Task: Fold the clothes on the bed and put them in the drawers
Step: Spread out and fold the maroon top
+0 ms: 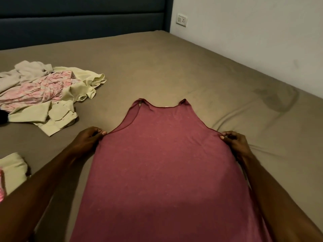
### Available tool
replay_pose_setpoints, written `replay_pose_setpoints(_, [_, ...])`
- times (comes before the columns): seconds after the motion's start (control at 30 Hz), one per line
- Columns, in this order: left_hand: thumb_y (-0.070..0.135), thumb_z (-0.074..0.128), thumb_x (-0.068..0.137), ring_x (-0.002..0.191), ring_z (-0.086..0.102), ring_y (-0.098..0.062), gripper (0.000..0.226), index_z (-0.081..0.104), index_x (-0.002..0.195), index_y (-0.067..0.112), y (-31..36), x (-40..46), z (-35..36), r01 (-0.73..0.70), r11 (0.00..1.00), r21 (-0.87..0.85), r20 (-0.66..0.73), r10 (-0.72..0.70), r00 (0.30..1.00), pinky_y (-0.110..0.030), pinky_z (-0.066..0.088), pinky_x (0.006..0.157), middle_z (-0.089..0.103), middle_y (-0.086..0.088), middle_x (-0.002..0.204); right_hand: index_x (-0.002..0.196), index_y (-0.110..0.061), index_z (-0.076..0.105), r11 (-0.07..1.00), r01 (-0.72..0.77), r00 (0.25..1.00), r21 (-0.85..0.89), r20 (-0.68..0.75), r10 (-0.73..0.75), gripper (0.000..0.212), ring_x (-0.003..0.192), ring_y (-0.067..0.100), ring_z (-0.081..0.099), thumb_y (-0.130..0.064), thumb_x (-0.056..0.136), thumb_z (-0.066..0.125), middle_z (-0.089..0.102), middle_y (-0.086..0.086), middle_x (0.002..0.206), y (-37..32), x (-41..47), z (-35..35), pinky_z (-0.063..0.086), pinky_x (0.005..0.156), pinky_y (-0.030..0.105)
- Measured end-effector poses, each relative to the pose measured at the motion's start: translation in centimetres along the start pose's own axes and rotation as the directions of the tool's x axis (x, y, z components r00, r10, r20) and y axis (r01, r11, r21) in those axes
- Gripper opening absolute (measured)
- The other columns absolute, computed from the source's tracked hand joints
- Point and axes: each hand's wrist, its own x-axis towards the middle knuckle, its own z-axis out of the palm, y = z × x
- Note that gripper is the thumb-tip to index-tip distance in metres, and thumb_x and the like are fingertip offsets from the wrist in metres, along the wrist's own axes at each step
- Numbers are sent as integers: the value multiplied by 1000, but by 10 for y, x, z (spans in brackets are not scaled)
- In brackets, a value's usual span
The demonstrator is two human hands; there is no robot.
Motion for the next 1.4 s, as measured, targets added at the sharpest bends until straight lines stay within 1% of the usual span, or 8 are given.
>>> replay_pose_setpoints(0.13, [23,70,95,88,69,-29,11,74,88,15,4,5,-16,-11,993,115,23,9,1000,-51,55,82,73,-8,89,100,2,72,999,-32,991,-6,-126,31,12,73,15,62,4,88,72,69,7,80,6,6,5,53,74,27])
replay_pose_setpoints(0.37, [17,79,88,75,55,-19,14,67,81,15,-2,14,-1,-179,859,480,-166,290,943,-31,41,65,59,-2,83,96,-4,72,991,-39,980,-126,-199,14,5,80,20,61,-1,92,71,68,7,82,19,15,5,50,81,34])
replay_pose_setpoints(0.6, [21,73,94,85,58,-26,9,69,93,13,-7,1,5,-102,898,427,-229,217,949,-35,42,72,60,-5,90,89,-23,67,938,-96,990,-334,-126,56,13,85,28,63,-12,94,71,71,21,100,25,25,2,49,85,40])
replay_pose_setpoints(0.7, [30,64,99,112,59,-36,34,62,128,11,5,-31,14,-59,948,312,-265,147,953,-39,48,91,56,-17,125,102,-25,65,906,-161,987,-392,-65,147,6,103,27,61,-22,97,67,66,23,120,-3,18,-3,48,93,41])
replay_pose_setpoints(0.87, [64,38,102,157,-12,-28,69,9,161,44,23,-108,54,-116,841,528,-124,212,969,-52,4,122,-16,-3,171,151,-14,42,588,76,966,-806,-88,-245,61,138,46,40,-49,101,39,40,26,153,-10,-70,36,31,113,59])
replay_pose_setpoints(0.97, [75,13,98,158,-9,-22,70,-1,161,47,-6,-133,58,-118,723,680,-30,188,982,-51,3,127,-10,3,172,164,-26,21,426,183,966,-886,82,-245,73,155,33,24,-66,103,23,21,12,170,35,-135,44,20,123,50])
replay_pose_setpoints(1.23, [73,6,96,158,-10,-26,75,-5,162,40,-9,-154,60,-38,737,675,-34,82,996,-51,-6,126,-6,-1,172,166,-25,8,405,118,985,-907,54,-166,89,158,30,15,-78,95,8,11,9,172,37,-139,35,9,128,48])
replay_pose_setpoints(1.4, [56,12,102,158,-1,-33,70,29,161,23,21,-213,71,-129,653,746,-36,233,972,-61,-3,123,15,-10,170,165,-14,6,414,59,991,-908,5,-131,93,159,31,5,-76,97,3,6,16,172,17,-174,40,1,129,46])
